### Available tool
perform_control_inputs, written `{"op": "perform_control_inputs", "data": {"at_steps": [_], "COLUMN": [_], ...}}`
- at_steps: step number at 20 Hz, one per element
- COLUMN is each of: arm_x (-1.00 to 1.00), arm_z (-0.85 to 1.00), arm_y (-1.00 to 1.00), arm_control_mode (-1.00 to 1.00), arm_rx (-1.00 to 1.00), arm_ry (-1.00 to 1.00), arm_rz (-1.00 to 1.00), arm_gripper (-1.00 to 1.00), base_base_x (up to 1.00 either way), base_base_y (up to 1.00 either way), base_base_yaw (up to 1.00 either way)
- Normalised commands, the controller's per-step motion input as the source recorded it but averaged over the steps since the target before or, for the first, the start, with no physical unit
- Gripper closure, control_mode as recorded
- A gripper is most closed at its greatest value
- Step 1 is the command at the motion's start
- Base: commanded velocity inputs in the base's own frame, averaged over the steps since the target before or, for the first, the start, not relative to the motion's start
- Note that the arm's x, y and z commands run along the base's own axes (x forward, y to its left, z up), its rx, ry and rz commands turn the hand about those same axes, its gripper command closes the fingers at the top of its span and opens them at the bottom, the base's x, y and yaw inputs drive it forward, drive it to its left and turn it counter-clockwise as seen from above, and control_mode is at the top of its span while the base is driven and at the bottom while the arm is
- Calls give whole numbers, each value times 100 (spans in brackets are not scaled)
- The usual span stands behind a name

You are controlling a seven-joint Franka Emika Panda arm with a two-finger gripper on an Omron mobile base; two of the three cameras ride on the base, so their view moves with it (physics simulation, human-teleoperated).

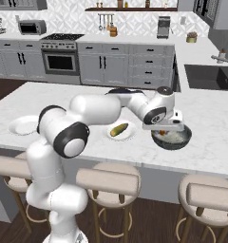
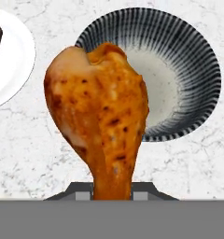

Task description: Pick the chicken drumstick and cucumber from their plates and place them in the bowl. Then put the bowl in the fridge.

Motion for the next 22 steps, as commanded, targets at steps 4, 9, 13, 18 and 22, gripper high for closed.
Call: {"op": "perform_control_inputs", "data": {"at_steps": [4, 9, 13, 18, 22], "arm_x": [26, 33, 41, 31, 23], "arm_z": [-27, -34, -33, -41, -52], "arm_y": [-31, -15, -9, -1, 0], "arm_control_mode": [-100, -100, -100, -100, -100], "arm_rx": [0, 1, 2, 0, 0], "arm_ry": [0, 0, 0, 0, 0], "arm_rz": [0, 0, 0, 0, 0], "arm_gripper": [100, 100, 100, 100, -100], "base_base_x": [0, 0, 0, 0, 0], "base_base_y": [0, 0, 0, 0, 0], "base_base_yaw": [0, 0, 0, 0, 0]}}
